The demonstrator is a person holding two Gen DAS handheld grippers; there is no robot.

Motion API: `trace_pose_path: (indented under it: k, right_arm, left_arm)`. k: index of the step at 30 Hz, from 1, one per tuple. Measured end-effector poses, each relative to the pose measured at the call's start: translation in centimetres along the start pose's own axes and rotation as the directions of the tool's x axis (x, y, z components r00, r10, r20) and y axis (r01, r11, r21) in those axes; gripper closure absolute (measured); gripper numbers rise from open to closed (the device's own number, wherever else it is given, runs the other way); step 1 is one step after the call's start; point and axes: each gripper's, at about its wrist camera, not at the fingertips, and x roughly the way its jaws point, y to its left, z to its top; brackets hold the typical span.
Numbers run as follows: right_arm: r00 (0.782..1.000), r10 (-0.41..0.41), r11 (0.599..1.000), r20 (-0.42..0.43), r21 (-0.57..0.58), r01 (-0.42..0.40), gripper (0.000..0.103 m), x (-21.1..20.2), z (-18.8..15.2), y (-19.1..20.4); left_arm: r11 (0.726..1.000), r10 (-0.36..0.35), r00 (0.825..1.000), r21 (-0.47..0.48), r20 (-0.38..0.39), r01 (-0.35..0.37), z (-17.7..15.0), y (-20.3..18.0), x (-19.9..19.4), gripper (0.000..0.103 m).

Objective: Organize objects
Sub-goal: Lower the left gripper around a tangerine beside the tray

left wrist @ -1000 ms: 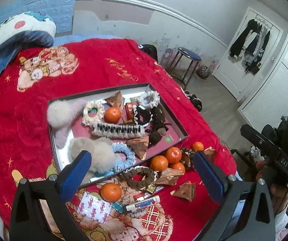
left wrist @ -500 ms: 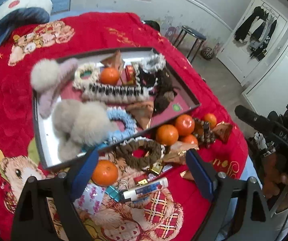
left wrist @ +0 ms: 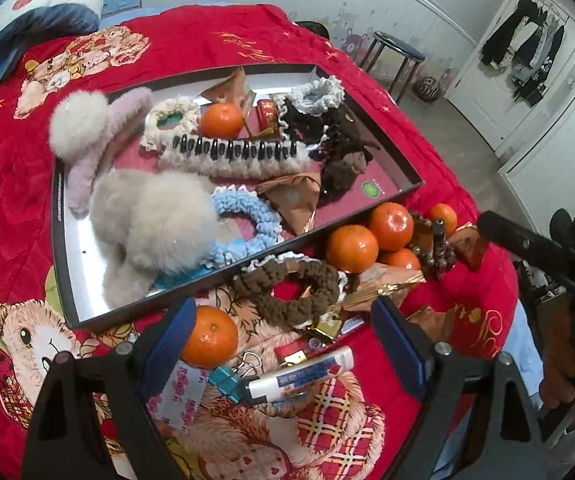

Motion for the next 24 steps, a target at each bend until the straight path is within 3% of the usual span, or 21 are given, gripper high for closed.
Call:
trace_pose_path:
  k: [2,7,19,24]
  right_arm:
    - [0.998,0.051,0.999,-0.025,-0.018,-0.052,0.059,0.5,-0.4,0.8]
    - [0.992,0.089,0.994,-0.088,-0.051,-0.094,0.059,2.2,-1.2,2.5]
    - [0.978,0.091,0.99,-0.19,-0.088,-0.11,0.064,5.2,-3.5,4.6]
    - [0.975,0.075,0.992,-0.208,-0.08,-0.093,0.064,6.2,-3.8,4.4]
  left_arm:
    - [1.0,0.011,1.0,0.003,0.001,-0.011,-0.1,0.1,-0.1,0.014]
    - [0.999,0.028,1.0,-0.023,-0.009,-0.028,-0.5,1.2,-0.5,0.014]
    - [0.995,0.091,0.995,-0.038,-0.05,-0.092,-1.5,2.9,0.1,0.014]
    - [0.995,0.079,0.995,-0.052,-0.068,-0.083,-1.7,3.5,0.7,0.015]
